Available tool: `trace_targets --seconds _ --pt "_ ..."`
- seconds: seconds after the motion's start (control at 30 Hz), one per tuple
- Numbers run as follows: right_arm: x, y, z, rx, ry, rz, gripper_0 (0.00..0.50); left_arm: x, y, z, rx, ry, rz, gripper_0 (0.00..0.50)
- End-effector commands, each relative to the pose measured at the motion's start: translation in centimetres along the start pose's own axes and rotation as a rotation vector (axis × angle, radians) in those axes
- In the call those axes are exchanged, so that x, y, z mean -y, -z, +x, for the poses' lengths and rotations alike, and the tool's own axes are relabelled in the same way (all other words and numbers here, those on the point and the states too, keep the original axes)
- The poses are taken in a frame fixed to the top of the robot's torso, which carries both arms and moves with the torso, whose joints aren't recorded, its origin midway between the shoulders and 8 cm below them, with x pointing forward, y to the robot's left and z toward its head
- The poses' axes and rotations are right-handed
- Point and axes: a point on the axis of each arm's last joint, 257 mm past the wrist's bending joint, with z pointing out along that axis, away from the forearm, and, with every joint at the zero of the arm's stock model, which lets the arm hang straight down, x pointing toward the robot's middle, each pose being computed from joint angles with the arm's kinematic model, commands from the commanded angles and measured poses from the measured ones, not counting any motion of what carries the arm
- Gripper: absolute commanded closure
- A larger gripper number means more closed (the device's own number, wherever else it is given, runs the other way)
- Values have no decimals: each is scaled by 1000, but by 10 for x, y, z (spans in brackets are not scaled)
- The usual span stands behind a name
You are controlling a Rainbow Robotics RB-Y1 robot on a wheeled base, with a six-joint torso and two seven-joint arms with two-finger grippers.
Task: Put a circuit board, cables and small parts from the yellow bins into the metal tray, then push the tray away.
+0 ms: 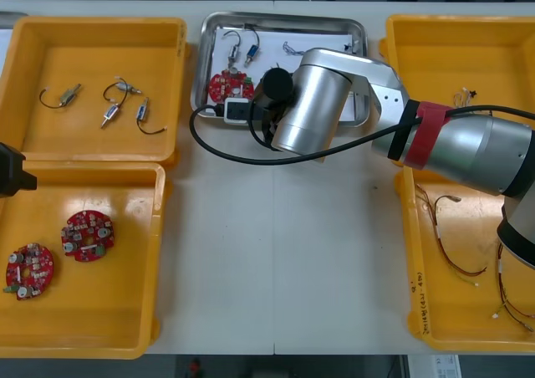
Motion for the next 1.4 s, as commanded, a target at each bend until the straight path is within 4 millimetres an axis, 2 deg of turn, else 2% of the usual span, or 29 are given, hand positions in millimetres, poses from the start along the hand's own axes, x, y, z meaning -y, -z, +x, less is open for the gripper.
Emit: trace_targets --seconds 0.03,0.23,0.5,0.57,0.6,0.63,0.67,0.7,0.87,1.13,1.4 --pt "32 7 -11 27 99 48 500 -16 15 -6 32 -106 -52 0" --pt "44 3 -9 36 83 59 500 -16 15 -6 32 -106 -52 0" --pt "48 1 -7 38 77 67 500 -16 15 -6 32 -106 -52 0" --pt "48 1 -7 37 78 66 359 -16 15 -6 32 -106 -52 0" --pt "48 1 -7 37 80 66 222 -16 15 -6 32 -106 -52 0" --pt "48 1 -6 34 80 64 135 -16 15 -6 32 -106 -52 0" --pt "47 2 -8 35 82 63 93 -16 15 -6 32 -106 -52 0" --pt "45 3 -9 36 82 58 0 -16 15 -6 32 -106 -52 0" --pt "38 15 -17 48 13 -9 0 -16 15 -6 32 -106 -52 0" --pt "16 58 -35 66 -34 -102 0 -16 15 -6 32 -106 -52 0" --pt "-3 99 -33 68 -85 -150 0 -16 15 -6 32 -106 -52 0"
